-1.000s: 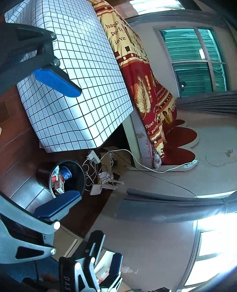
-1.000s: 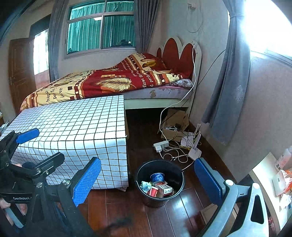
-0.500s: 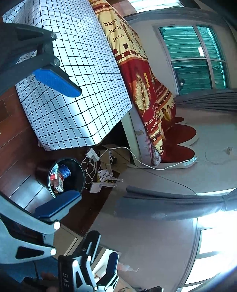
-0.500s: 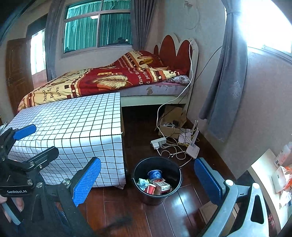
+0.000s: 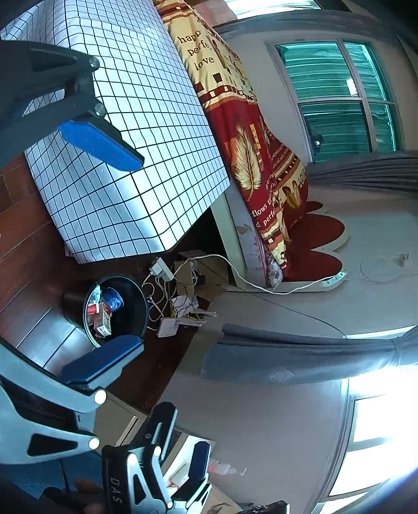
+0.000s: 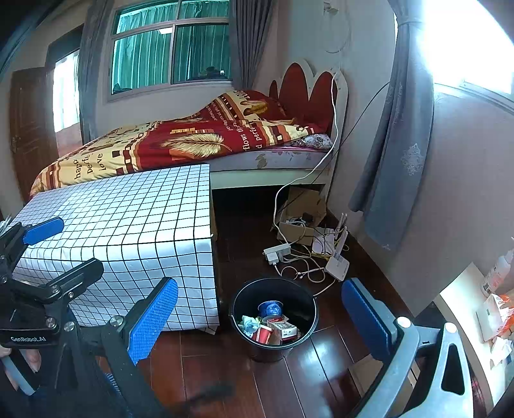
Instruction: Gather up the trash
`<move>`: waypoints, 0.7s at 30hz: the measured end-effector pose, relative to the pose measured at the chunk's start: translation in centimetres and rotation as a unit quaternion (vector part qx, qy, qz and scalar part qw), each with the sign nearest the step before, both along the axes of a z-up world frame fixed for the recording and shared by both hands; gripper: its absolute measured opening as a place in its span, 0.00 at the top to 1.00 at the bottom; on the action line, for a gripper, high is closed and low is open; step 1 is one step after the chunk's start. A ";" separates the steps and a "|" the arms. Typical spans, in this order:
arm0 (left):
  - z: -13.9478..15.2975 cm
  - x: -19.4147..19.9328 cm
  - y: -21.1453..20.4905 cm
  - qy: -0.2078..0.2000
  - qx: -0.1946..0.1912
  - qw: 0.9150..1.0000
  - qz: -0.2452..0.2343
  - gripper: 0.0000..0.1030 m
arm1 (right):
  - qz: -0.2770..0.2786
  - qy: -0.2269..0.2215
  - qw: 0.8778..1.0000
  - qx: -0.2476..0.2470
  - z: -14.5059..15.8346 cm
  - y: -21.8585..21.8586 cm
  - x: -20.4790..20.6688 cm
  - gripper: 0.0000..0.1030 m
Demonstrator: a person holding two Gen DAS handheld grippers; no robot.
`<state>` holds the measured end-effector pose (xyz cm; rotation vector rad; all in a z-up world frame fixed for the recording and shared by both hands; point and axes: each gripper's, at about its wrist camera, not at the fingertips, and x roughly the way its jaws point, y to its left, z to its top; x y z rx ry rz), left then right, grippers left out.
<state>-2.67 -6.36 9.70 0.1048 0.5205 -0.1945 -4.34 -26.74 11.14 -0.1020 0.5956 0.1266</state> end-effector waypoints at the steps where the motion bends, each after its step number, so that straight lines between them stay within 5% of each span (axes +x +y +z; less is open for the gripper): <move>1: 0.0 0.0 0.0 -0.001 -0.001 1.000 0.000 0.00 | 0.000 0.000 1.000 0.000 0.0 0.0 0.0 0.00; 21: 0.2 0.2 -0.4 0.000 0.000 1.000 -0.001 0.00 | 0.002 0.002 1.000 0.000 -0.2 0.0 0.1 0.00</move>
